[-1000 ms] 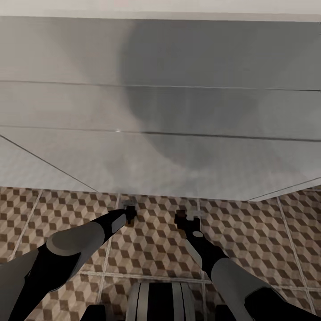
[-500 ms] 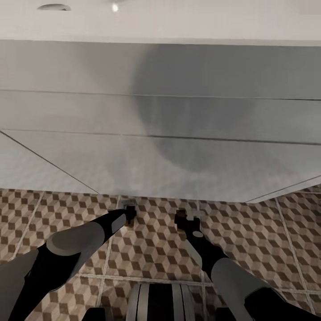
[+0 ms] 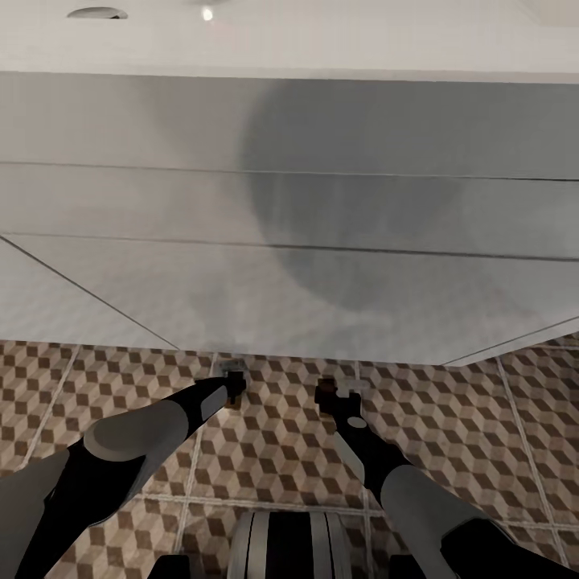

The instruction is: Take the four mousetraps from the cabinet in the bathroom and place them on the bathroom floor. Make sure all four end up on the same floor surface, and ensure that at least two of them are either under or directly next to the same bathroom sink.

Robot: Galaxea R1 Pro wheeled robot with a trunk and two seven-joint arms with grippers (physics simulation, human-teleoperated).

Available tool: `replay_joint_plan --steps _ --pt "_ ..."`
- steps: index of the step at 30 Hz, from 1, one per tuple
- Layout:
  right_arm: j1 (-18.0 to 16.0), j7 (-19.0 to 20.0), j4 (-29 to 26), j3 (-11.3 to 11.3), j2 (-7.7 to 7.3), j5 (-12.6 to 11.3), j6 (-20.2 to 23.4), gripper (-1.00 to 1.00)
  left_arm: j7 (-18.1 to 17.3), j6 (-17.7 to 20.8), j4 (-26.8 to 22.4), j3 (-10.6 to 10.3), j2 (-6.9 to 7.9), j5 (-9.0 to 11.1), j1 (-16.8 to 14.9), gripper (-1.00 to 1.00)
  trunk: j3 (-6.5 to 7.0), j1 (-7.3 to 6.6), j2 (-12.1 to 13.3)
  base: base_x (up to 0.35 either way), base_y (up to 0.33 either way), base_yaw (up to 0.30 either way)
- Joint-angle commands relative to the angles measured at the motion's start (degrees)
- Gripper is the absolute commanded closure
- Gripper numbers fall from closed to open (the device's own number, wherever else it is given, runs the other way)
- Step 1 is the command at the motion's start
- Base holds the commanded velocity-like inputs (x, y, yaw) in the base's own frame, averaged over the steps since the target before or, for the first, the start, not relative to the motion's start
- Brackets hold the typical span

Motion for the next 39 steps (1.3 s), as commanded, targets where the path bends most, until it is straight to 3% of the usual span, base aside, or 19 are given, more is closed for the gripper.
replay_joint_plan --steps 1,19,39 --pt "-0.04 -0.24 0.05 0.48 -0.03 -0.79 -0.33 1.00 0.51 0.12 -0.11 -0.39 0.01 0.14 -0.05 1.00 -0.03 -0.01 -0.01 0.000 0.000 0.000" --pt "-0.04 -0.24 0.05 0.48 -0.03 -0.79 -0.33 1.00 0.51 0.12 0.15 -0.44 0.36 0.23 -0.05 1.00 -0.03 -0.01 -0.01 0.105 0.000 0.000" --pt "-0.04 -0.24 0.05 0.48 -0.03 -0.79 -0.33 1.00 0.51 0.10 0.15 -0.35 0.37 0.23 -0.05 1.00 -0.03 -0.01 -0.01 0.006 0.000 0.000"
